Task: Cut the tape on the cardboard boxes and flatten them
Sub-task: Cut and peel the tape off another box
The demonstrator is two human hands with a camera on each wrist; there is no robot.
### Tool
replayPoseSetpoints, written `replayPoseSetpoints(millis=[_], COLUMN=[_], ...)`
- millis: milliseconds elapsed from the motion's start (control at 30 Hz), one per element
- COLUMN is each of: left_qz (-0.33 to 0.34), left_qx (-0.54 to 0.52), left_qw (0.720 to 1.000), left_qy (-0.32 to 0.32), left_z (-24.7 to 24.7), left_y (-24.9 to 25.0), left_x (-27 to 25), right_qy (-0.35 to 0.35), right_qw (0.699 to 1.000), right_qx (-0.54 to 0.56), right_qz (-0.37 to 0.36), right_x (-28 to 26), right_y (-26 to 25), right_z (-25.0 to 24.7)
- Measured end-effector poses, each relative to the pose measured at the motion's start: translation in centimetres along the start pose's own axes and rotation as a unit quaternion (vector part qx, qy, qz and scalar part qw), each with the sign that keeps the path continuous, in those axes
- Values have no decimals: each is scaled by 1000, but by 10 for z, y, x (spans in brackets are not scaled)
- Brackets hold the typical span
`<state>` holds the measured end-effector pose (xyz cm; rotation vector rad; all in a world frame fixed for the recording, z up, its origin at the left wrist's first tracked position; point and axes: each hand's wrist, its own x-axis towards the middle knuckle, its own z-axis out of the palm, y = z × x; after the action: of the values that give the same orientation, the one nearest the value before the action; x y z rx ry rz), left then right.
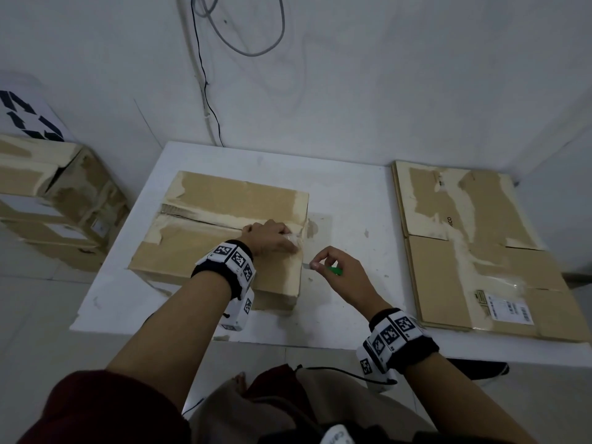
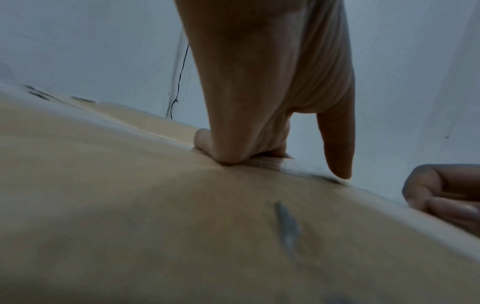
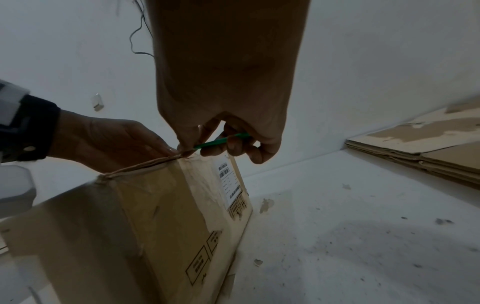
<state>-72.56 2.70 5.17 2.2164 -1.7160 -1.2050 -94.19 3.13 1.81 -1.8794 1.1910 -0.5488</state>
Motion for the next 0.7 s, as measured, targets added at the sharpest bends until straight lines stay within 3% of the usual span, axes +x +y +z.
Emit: replayPoseSetpoints(millis=[333,433,567,700], left_qz=[-5,0,18,40], left_qx=[-9,-23,-73,-123], left_qw=[1000,999,995,985], left_qy=[10,33,73,117], left_z=[3,7,10,13], left_y=[-1,-4,-8,-11], left_x=[0,1,-1,-4], right_qy=[32,78,21,60], right_qw=[999,995,999,996], right_qx=[-12,-51,-20,-65], right_qz=[-6,-17,-12,-31], right_x=[-4,-2,-6,1], right_y=[-4,-6,-3,-2], right_z=[13,20,21,25])
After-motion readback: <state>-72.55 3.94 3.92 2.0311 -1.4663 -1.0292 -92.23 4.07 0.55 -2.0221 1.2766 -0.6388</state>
